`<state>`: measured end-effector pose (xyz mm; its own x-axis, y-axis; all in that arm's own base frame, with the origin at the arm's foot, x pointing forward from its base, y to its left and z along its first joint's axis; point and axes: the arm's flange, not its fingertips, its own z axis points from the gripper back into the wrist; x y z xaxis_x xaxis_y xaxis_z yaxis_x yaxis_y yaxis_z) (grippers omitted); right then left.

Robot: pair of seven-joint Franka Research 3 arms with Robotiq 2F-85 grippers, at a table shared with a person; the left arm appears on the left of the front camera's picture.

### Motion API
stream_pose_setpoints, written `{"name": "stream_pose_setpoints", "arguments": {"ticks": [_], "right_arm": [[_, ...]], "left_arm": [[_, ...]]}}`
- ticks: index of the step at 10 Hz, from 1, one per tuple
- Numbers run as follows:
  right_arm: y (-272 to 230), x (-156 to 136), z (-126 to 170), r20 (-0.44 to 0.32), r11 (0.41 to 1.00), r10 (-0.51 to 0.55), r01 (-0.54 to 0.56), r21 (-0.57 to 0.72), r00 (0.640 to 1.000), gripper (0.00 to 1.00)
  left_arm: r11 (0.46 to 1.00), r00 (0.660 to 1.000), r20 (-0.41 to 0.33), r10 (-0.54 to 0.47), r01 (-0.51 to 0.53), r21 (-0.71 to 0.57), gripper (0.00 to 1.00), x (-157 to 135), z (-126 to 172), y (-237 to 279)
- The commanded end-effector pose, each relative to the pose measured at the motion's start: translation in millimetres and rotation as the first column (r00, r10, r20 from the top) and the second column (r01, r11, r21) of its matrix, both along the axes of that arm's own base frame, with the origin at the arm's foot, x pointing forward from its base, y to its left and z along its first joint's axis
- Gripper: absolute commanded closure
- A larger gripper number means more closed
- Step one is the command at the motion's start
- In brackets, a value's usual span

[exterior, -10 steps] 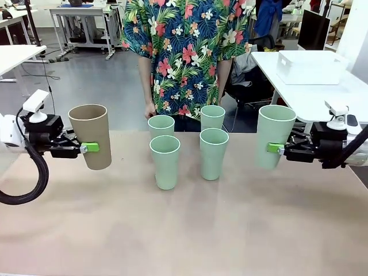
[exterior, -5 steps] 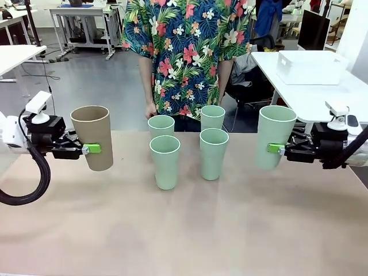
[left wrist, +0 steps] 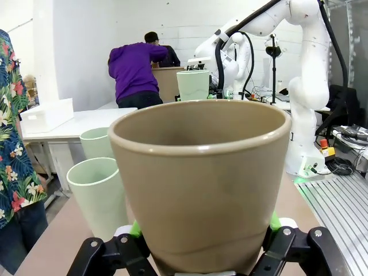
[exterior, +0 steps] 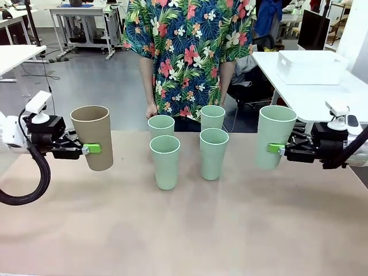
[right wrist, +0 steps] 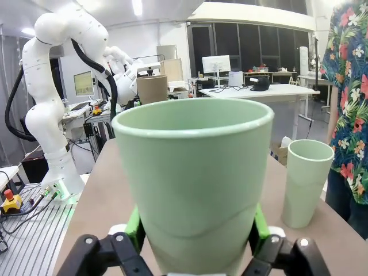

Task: Stack the cups and store them in the basket.
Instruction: Place the stack of Reusable plastic cups into the Pantry Basket.

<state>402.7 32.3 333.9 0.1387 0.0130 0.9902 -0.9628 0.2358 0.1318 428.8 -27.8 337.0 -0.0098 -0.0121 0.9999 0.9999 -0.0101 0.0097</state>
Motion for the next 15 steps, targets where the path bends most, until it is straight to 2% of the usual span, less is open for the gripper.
{"name": "stream_pose_setpoints", "arguments": {"ticks": [1, 15], "right_arm": [[0.3, 1.2, 1.6, 0.003, 1.000, -0.010, 0.010, 0.000, 1.000, 0.14], [0.3, 1.2, 1.6, 0.003, 1.000, -0.010, 0.010, 0.000, 1.000, 0.14]], "left_arm": [[1.000, 1.000, -0.001, -0.003, 0.003, -0.003, 0.15, -1.1, 4.9, -0.4], [1.000, 1.000, -0.001, -0.003, 0.003, -0.003, 0.15, -1.1, 4.9, -0.4]]}}
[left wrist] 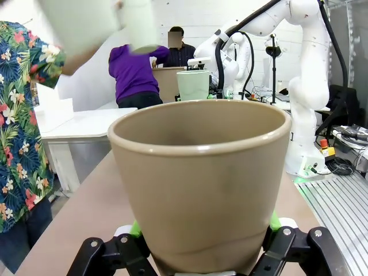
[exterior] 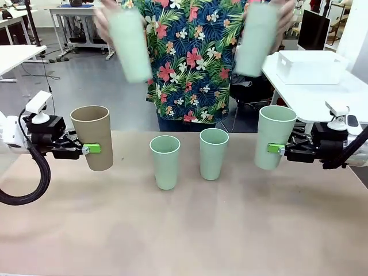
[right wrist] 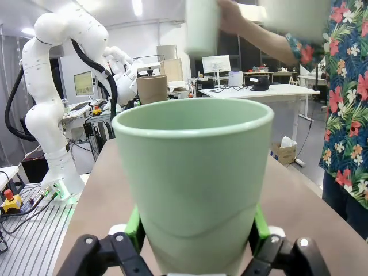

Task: Stack the cups and store them in the basket.
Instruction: Place the stack of Reusable plastic cups into the Pantry Basket.

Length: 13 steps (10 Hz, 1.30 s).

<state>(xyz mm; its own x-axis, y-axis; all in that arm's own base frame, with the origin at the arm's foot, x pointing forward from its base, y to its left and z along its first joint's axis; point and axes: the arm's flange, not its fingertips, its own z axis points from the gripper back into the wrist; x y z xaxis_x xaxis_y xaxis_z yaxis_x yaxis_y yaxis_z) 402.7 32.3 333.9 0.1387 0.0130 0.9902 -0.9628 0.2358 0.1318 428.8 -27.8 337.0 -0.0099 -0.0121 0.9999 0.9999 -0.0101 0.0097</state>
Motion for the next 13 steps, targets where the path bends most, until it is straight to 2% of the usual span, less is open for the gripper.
{"name": "stream_pose_setpoints", "arguments": {"ticks": [1, 13], "right_arm": [[0.3, 1.2, 1.6, 0.003, 1.000, -0.010, 0.010, 0.000, 1.000, 0.14], [0.3, 1.2, 1.6, 0.003, 1.000, -0.010, 0.010, 0.000, 1.000, 0.14]], "left_arm": [[1.000, 1.000, -0.001, -0.003, 0.003, -0.003, 0.15, -1.2, 4.9, -0.4], [1.000, 1.000, -0.001, -0.003, 0.003, -0.003, 0.15, -1.2, 4.9, -0.4]]}}
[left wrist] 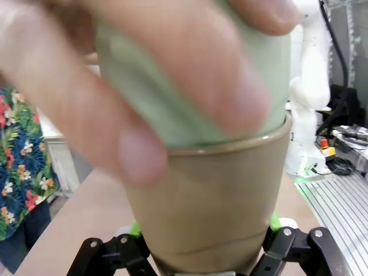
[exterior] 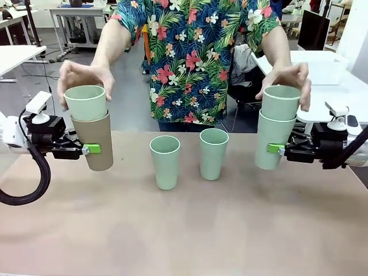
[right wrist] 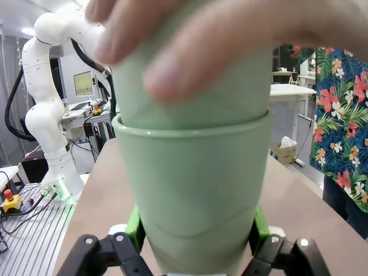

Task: Stack the cups and store them in the basket.
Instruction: Place the stack of Reusable plastic cups into the Pantry Basket.

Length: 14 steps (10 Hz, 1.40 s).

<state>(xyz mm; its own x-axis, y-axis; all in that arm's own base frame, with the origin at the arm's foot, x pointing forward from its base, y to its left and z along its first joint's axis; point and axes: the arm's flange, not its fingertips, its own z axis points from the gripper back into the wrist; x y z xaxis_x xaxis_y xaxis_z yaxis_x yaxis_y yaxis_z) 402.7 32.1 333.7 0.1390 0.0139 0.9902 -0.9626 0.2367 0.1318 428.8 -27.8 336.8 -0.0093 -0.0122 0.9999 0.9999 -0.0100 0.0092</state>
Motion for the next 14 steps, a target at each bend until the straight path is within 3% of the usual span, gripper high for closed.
{"name": "stream_pose_setpoints", "arguments": {"ticks": [1, 14], "right_arm": [[0.5, 1.1, 1.7, 0.004, 1.000, -0.009, 0.009, 0.001, 1.000, 0.14], [0.5, 1.1, 1.7, 0.004, 1.000, -0.009, 0.009, 0.001, 1.000, 0.14]], "left_arm": [[1.000, 1.000, -0.001, -0.003, 0.003, -0.003, 0.15, -1.2, 5.0, -0.4], [1.000, 1.000, -0.001, -0.003, 0.003, -0.003, 0.15, -1.2, 5.0, -0.4]]}}
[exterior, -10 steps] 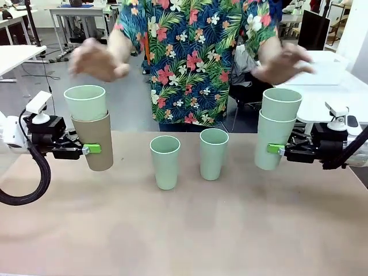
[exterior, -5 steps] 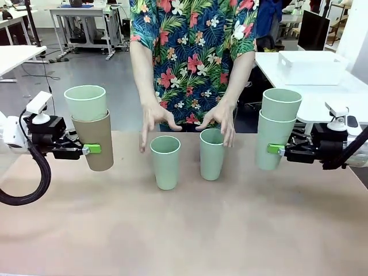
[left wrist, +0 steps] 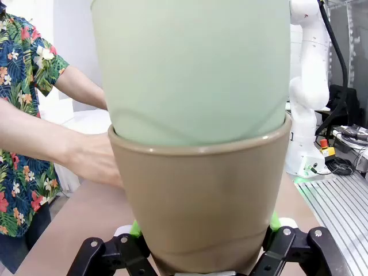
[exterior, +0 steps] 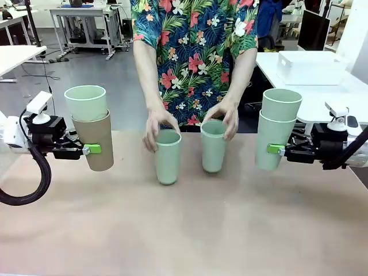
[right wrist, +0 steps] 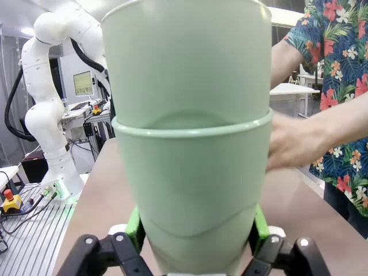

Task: Stack the cups and store them in the basket.
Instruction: Place the stack of Reusable plastic cups into the Pantry Basket.

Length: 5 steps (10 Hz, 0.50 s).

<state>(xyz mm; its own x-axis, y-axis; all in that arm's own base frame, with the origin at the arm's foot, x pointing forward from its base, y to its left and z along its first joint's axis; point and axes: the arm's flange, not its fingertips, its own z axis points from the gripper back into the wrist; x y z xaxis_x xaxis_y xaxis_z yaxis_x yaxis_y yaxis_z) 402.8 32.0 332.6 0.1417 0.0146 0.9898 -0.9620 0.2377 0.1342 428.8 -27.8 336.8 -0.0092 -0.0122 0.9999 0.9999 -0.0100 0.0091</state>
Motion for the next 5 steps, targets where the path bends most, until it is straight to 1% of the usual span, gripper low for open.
{"name": "stream_pose_setpoints", "arguments": {"ticks": [1, 5], "right_arm": [[0.6, 1.1, 2.9, 0.006, 1.000, -0.009, 0.008, 0.002, 1.000, 0.14], [0.6, 1.1, 2.9, 0.006, 1.000, -0.009, 0.008, 0.002, 1.000, 0.14]], "left_arm": [[1.000, 1.000, 0.000, -0.003, 0.003, -0.003, 0.15, -1.2, 5.1, -0.4], [1.000, 1.000, 0.000, -0.003, 0.003, -0.003, 0.15, -1.2, 5.1, -0.4]]}}
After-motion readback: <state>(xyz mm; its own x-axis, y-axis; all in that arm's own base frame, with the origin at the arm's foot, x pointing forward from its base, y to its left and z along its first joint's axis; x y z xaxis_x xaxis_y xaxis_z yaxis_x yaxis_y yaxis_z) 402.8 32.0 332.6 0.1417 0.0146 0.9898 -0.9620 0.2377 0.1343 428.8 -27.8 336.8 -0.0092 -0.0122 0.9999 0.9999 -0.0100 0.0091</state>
